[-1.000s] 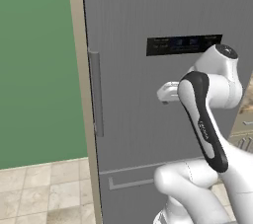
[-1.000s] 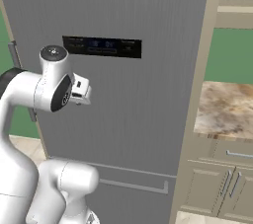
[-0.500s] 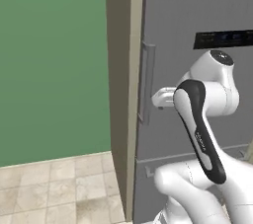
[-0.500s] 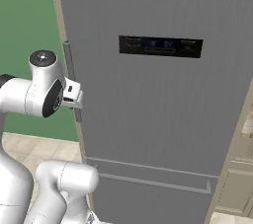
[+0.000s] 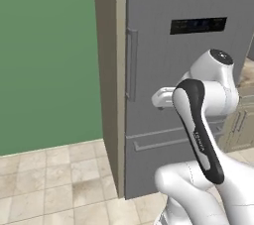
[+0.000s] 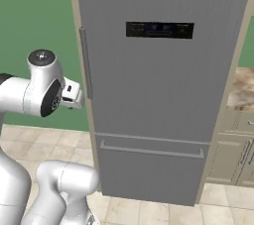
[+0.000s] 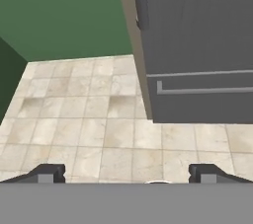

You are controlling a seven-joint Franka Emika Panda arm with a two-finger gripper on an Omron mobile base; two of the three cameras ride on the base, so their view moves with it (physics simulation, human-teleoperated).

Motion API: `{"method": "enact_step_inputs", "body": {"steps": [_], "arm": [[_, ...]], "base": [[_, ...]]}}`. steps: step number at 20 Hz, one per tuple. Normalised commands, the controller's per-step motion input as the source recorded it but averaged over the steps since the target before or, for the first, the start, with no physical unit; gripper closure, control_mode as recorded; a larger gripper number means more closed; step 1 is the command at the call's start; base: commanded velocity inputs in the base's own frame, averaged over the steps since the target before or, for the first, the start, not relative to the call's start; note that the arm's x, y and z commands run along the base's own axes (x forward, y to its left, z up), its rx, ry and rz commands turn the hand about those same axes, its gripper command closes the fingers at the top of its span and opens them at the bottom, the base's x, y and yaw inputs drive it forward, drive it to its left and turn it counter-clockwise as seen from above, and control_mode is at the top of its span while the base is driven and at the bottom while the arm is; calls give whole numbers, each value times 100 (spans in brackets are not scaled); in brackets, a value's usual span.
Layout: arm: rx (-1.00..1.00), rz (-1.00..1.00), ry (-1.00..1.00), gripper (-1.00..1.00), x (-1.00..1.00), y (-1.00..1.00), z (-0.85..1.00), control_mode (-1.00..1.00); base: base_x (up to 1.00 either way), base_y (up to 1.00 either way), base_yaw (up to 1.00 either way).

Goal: Take the lemon wedge from the fridge and place it on the plate with fish on the dining counter.

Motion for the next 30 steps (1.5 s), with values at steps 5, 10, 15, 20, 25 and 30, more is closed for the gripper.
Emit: {"method": "enact_step_inputs", "body": {"steps": [5,10,15,20,25,30], "arm": [[0,0,0,-100,0,0,0,100],[0,0,0,-100,0,0,0,100],[1,0,0,-100,0,-2,9,-100],[1,-3,-10,-100,5,-1,35,-100],[0,-5,-19,-100,46,2,50,-100],[0,-7,-5,-100,77,0,23,-100]], "base": [[-16,-3,-6],[7,0,0],[0,0,0],[0,0,0],[0,0,0],[0,0,0]]}}
